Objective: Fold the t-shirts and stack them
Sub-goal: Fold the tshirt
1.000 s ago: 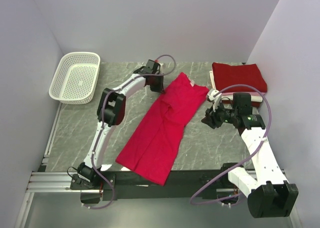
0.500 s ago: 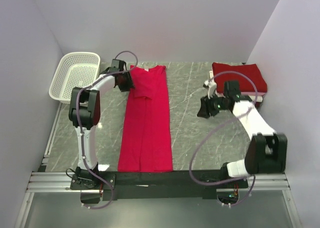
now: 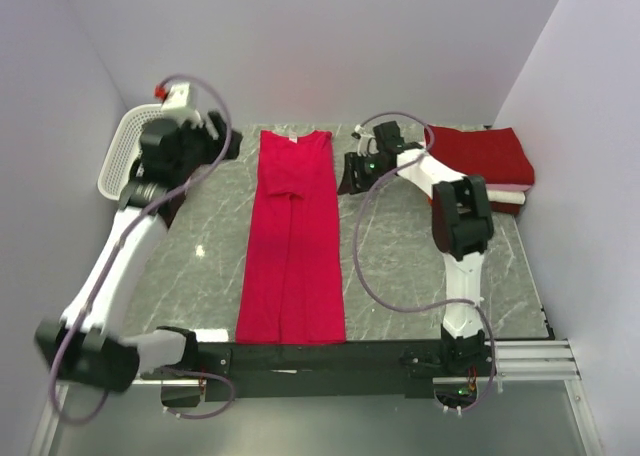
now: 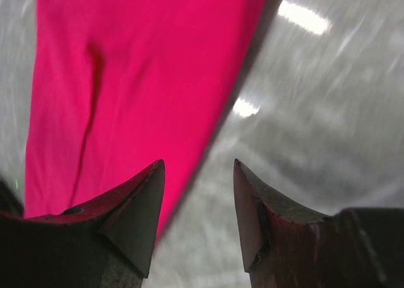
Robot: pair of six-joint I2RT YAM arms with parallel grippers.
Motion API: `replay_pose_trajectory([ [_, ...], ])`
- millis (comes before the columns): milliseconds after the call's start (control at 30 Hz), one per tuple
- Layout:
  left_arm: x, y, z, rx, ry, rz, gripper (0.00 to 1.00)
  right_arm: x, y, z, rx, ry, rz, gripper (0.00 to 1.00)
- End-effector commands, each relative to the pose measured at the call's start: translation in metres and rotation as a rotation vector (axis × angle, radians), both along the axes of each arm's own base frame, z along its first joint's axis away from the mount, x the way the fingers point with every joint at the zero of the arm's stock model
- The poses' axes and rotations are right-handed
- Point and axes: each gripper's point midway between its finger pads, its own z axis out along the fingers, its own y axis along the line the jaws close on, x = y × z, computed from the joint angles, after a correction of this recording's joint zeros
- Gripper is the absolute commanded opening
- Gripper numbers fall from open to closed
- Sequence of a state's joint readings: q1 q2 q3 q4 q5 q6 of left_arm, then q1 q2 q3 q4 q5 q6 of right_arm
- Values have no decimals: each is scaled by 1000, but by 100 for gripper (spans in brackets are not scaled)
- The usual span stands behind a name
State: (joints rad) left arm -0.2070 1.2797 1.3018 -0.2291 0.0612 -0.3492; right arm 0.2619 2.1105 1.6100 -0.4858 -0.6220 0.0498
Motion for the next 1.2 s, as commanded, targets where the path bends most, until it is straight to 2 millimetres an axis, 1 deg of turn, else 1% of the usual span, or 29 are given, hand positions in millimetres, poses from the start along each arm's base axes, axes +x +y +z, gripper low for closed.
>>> replay_pose_trajectory([
  [0,-39,2,-45,40,67,-57,76,42,19,-1,6,37,-184,54],
  [33,-60,4,-52,35,53,-66,76,47,21,-4,9,45,-205,54],
  [100,-79,2,-58,19,31,-97,76,56,22,-16,-3,52,-260,54],
  [133,-94,3,-66,15,23,-109,76,58,22,-20,-9,58,-278,54],
  [167,-101,3,-70,11,20,-118,76,60,23,-26,-11,68,-282,54],
  [233,-116,4,-78,4,11,-129,76,61,27,-31,2,90,-282,54],
  [300,-123,4,-80,3,0,-134,76,63,32,-41,21,130,-285,53],
  [333,-127,6,-82,3,-6,-130,76,66,38,-37,49,143,-280,52],
  [367,-128,7,-83,5,-8,-129,76,64,41,-49,53,178,-273,47],
  [433,-130,8,-84,10,-15,-127,76,64,46,-50,77,209,-265,39],
  [467,-129,8,-85,15,-16,-125,76,63,47,-57,77,225,-260,30],
  [533,-128,9,-86,19,-13,-124,76,68,45,-57,76,216,-264,15],
  [567,-128,7,-86,22,-13,-134,76,77,37,-54,68,193,-289,5],
  [600,-128,6,-86,23,-10,-142,76,82,31,-52,60,182,-308,2],
  [633,-127,4,-89,25,-2,-153,76,90,26,-46,55,154,-326,0],
  [667,-127,2,-89,25,-1,-169,76,102,10,-42,42,130,-367,0],
  [700,-127,0,-92,26,7,-177,76,107,1,-41,27,122,-387,0],
  [733,-126,-1,-92,35,-3,-188,77,119,-6,-29,33,87,-394,0],
  [767,-127,-6,-92,38,-6,-219,77,123,-20,-32,25,104,-414,0],
  [833,-126,-10,-95,46,-14,-249,78,133,-34,-23,28,78,-414,0],
  [867,-125,-13,-92,43,-38,-269,79,132,-45,-26,18,90,-416,1],
  [900,-128,-20,-95,41,-36,-318,80,132,-49,-24,22,89,-400,5],
  [933,-128,-24,-95,46,-46,-348,81,132,-54,-23,7,70,-380,11],
  [967,-129,-30,-93,47,-63,-385,82,127,-58,-25,-14,87,-370,30],
  [1000,-135,-42,-94,41,-64,-474,82,125,-62,-23,-25,85,-354,33],
  [1033,-135,-45,-92,55,-77,-508,89,124,-68,-17,-56,50,-327,41],
  [1100,-140,-58,-91,66,-77,-600,95,112,-78,-12,-112,39,-275,42],
  [1133,-140,-63,-91,113,-99,-630,94,102,-80,3,-121,19,-243,43],
  [1167,-150,-82,-93,142,-109,-698,94,94,-82,12,-135,0,-215,43],
])
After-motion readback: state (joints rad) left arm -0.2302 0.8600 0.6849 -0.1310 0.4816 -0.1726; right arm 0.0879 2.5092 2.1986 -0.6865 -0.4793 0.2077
